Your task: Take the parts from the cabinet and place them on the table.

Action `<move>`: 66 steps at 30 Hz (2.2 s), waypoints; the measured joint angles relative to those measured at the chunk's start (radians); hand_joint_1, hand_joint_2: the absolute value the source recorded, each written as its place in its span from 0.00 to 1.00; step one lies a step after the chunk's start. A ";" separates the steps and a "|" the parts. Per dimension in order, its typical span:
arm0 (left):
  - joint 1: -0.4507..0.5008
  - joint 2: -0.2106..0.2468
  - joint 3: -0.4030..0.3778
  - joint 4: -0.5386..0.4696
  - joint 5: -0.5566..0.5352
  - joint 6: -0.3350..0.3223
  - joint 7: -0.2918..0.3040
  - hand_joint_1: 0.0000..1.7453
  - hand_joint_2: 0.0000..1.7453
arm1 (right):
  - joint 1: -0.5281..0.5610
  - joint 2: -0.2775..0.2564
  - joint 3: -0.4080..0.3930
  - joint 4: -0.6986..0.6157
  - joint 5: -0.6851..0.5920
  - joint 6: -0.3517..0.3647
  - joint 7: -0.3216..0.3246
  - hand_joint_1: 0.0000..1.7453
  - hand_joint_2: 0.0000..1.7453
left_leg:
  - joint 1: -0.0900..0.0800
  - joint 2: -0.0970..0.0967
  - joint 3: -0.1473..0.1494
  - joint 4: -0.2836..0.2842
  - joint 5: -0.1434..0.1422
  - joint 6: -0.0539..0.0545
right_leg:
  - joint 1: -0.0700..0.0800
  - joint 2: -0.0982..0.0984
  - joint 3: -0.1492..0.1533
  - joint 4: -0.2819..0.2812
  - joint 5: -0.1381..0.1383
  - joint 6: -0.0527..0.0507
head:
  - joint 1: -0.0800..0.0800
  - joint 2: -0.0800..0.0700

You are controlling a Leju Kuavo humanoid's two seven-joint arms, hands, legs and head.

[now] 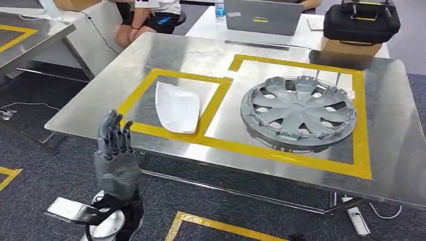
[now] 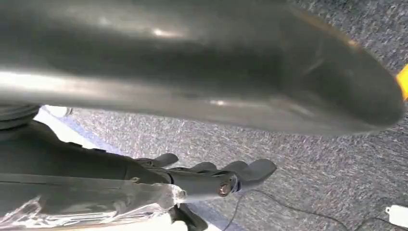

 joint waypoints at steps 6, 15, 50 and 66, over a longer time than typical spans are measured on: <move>-0.013 0.024 -0.039 0.002 0.018 -0.033 0.000 0.00 0.00 | 0.000 0.000 0.000 0.000 0.008 0.006 0.008 0.00 0.00 | 0.000 0.004 0.132 -0.267 0.142 0.006 | 0.007 0.005 0.000 0.005 -0.003 0.013 | -0.003 0.000; -0.011 0.030 -0.058 0.002 0.106 -0.177 0.000 0.00 1.00 | 0.000 0.000 0.000 0.000 0.012 0.008 0.007 0.00 0.00 | 0.001 0.003 0.131 -0.281 0.148 0.056 | 0.001 0.002 -0.124 0.264 -0.138 0.051 | 0.011 0.000; 0.008 -0.002 -0.023 0.019 0.170 -0.487 0.000 0.00 1.00 | -0.003 -0.006 -0.001 0.000 0.039 0.023 0.003 0.00 0.00 | -0.006 0.005 0.070 -0.281 0.206 0.062 | 0.002 0.000 0.003 0.151 -0.078 0.050 | 0.004 0.000; 0.009 -0.003 -0.020 0.020 0.155 -0.491 0.000 0.00 1.00 | -0.008 -0.010 -0.002 0.000 0.043 0.056 -0.043 0.00 0.00 | -0.004 0.004 0.147 -0.166 0.121 0.010 | 0.004 -0.008 -0.039 -0.023 0.056 0.008 | -0.002 0.000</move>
